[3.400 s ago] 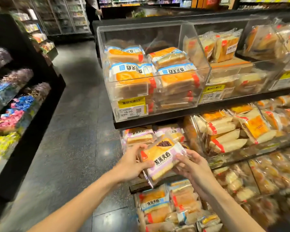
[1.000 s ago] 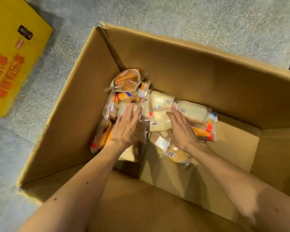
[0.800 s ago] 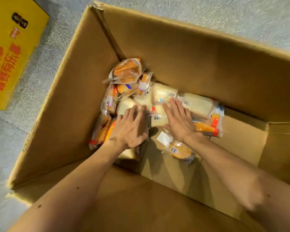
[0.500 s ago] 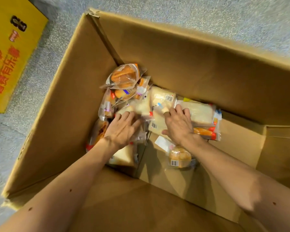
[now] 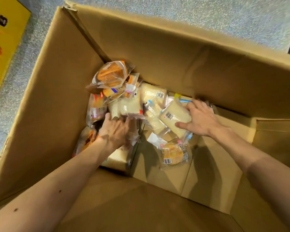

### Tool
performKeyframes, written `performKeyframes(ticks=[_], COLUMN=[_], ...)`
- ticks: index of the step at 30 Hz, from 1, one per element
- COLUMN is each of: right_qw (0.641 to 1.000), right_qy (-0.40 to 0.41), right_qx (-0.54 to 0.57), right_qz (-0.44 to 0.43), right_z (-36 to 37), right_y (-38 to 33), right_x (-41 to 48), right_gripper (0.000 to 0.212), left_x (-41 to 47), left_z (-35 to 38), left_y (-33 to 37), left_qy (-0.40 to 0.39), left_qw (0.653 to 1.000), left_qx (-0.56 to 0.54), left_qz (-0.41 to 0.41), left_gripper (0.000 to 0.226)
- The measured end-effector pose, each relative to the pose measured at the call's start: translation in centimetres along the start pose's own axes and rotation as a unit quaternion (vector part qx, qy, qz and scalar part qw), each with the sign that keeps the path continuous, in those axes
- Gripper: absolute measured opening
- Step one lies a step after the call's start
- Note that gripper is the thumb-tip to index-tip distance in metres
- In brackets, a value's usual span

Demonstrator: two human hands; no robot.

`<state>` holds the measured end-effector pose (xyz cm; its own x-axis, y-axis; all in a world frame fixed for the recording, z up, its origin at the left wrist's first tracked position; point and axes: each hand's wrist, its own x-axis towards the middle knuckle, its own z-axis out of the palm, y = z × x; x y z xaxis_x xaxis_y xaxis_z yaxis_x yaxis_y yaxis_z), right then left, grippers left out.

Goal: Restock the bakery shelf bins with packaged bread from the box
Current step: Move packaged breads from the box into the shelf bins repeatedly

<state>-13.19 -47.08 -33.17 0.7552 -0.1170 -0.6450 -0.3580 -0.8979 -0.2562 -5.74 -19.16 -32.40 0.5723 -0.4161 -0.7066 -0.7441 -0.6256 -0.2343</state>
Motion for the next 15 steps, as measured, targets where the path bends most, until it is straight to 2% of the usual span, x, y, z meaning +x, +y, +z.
performKeyframes(ticks=[2, 4, 9, 11, 15], right_qw=[1.000, 0.999, 0.989, 0.981, 0.953], right_qy=[-0.008, -0.018, -0.039, -0.062, -0.112], right_qx=[-0.025, -0.028, 0.100, 0.139, 0.261], right_qz=[0.012, 0.026, 0.097, 0.120, 0.110], right_z=[0.0, -0.3, 0.6, 1.5, 3.8], right_y=[0.0, -0.1, 1.0, 1.7, 2.9], right_x=[-0.1, -0.5, -2.0, -2.6, -4.0], right_gripper=[0.076, 0.072, 0.085, 0.082, 0.103], left_x=[0.1, 0.1, 0.0, -0.2, -0.6], left_z=[-0.1, -0.2, -0.8, -1.0, -1.0], left_y=[0.4, 0.6, 1.1, 1.7, 3.4], left_qy=[-0.030, -0.037, -0.086, -0.107, -0.055], left_qw=[1.000, 0.999, 0.996, 0.993, 0.975], left_qx=[0.006, 0.013, 0.021, 0.047, 0.199], left_qz=[0.000, -0.007, 0.001, 0.012, 0.085], left_gripper=[0.096, 0.095, 0.073, 0.067, 0.047])
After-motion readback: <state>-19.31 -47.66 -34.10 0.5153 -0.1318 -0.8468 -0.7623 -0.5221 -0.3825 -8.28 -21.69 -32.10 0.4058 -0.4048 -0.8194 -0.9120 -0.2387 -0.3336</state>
